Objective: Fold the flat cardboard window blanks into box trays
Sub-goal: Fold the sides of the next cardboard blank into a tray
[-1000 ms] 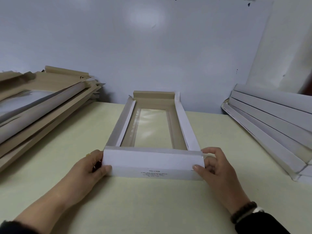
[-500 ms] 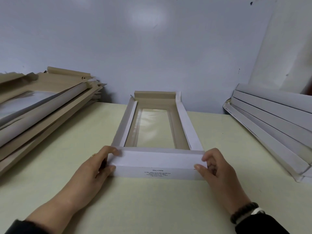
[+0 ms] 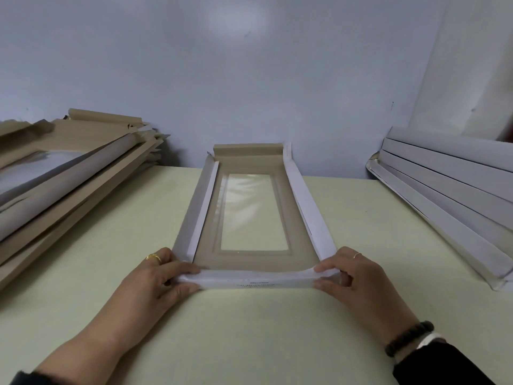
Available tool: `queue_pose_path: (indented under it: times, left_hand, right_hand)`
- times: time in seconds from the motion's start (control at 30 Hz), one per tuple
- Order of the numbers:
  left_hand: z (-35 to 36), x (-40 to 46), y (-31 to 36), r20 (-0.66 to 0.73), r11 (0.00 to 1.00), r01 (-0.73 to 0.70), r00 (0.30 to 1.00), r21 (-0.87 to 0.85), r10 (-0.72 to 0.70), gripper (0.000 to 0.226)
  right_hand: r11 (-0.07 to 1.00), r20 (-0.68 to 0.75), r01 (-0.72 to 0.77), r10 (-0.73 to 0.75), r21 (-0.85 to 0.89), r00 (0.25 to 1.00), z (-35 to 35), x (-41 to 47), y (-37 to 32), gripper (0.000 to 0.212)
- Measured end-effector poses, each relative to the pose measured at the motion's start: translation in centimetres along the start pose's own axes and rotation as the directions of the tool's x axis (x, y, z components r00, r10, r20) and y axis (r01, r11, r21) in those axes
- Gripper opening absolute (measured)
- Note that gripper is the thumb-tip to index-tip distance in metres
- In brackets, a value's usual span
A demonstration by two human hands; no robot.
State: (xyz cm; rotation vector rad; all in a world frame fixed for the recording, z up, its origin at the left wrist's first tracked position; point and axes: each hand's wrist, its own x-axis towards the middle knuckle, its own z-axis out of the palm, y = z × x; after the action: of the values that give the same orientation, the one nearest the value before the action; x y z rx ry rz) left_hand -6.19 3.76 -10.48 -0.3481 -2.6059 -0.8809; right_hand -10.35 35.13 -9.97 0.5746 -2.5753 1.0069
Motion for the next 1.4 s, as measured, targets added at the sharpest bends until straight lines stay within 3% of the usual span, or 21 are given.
queue_pose_path:
  times: [0.17, 0.27, 0.37, 0.47, 0.57, 0.67, 0.77, 0.8, 0.9, 0.93, 1.03, 1.13, 1.23, 1.4]
  left_hand:
    - [-0.2, -0.1, 0.1, 0.023, 1.000, -0.004, 1.000, 0.009, 0.003, 0.016]
    - [-0.1, -0.1, 0.0, 0.014, 0.999, -0.024, 1.000, 0.026, 0.023, 0.014]
    - [-0.1, -0.2, 0.0, 0.054, 0.997, 0.002, 0.999, 0.071, -0.006, 0.029]
    - [-0.1, -0.2, 0.7, 0.095, 0.977, 0.034, 0.994, 0.210, -0.055, 0.056]
    - [0.3, 0.1, 2.4, 0.020, 0.893, -0.039, 0.999, 0.449, 0.033, 0.066]
    - [1.2, 1.0, 4.8, 0.034, 0.856, -0.120, 0.992, 0.503, 0.119, 0.054]
    - [2.9, 1.8, 7.2, 0.228, 0.900, -0.216, 0.964, 0.379, 0.136, 0.043]
    - [3.6, 1.9, 7.4, 0.221, 0.907, -0.240, 0.960, 0.347, 0.170, 0.035]
    - [4.2, 2.1, 8.1, 0.253, 0.905, -0.208, 0.960, 0.371, 0.117, 0.015]
    - [4.1, 2.2, 8.2, 0.258, 0.887, -0.240, 0.955, 0.394, 0.144, 0.011]
    - [4.0, 1.8, 7.9, 0.244, 0.879, -0.274, 0.951, 0.390, 0.188, 0.033]
    - [4.0, 1.7, 8.1, 0.250, 0.876, -0.271, 0.951, 0.400, 0.180, 0.030]
    - [3.9, 1.9, 8.4, 0.227, 0.890, -0.238, 0.961, 0.390, 0.158, 0.022]
    - [4.3, 2.0, 8.3, 0.236, 0.926, -0.154, 0.969, 0.344, 0.074, 0.013]
  right_hand:
    - [0.999, 0.025, 0.019, -0.018, -0.046, 1.000, 0.0, -0.1, 0.3, 0.010]
    - [0.962, 0.000, 0.130, -0.134, -0.238, 0.991, -0.2, 0.1, -0.1, 0.014]
    - [0.890, 0.019, 0.239, -0.252, -0.388, 0.968, -0.4, 0.0, -0.8, 0.021]
    - [0.859, 0.119, 0.345, -0.324, -0.379, 0.938, -0.1, 0.1, -1.3, 0.028]
    - [0.837, 0.188, 0.380, -0.331, -0.393, 0.925, 0.2, 0.3, -1.8, 0.019]
    - [0.855, 0.213, 0.379, -0.322, -0.353, 0.923, 0.6, 0.3, -2.4, 0.013]
    - [0.872, 0.251, 0.397, -0.331, -0.288, 0.910, 0.9, 0.1, -2.9, 0.022]
    - [0.885, 0.271, 0.396, -0.330, -0.245, 0.904, 1.0, 0.1, -2.9, 0.027]
    - [0.958, 0.299, 0.280, -0.249, -0.066, 0.921, 0.5, 0.7, -2.4, 0.034]
    - [0.964, 0.289, 0.258, -0.228, -0.069, 0.930, 0.1, 1.0, -1.9, 0.037]
    - [0.945, 0.328, 0.282, -0.217, -0.164, 0.919, -0.7, 1.5, -0.2, 0.038]
    - [0.903, 0.374, 0.347, -0.239, -0.253, 0.896, -0.9, 1.4, 0.0, 0.053]
    - [0.833, 0.284, 0.446, -0.364, -0.328, 0.887, -0.7, 1.0, -0.3, 0.043]
    - [0.773, 0.175, 0.491, -0.461, -0.401, 0.870, -0.3, 0.6, -0.4, 0.046]
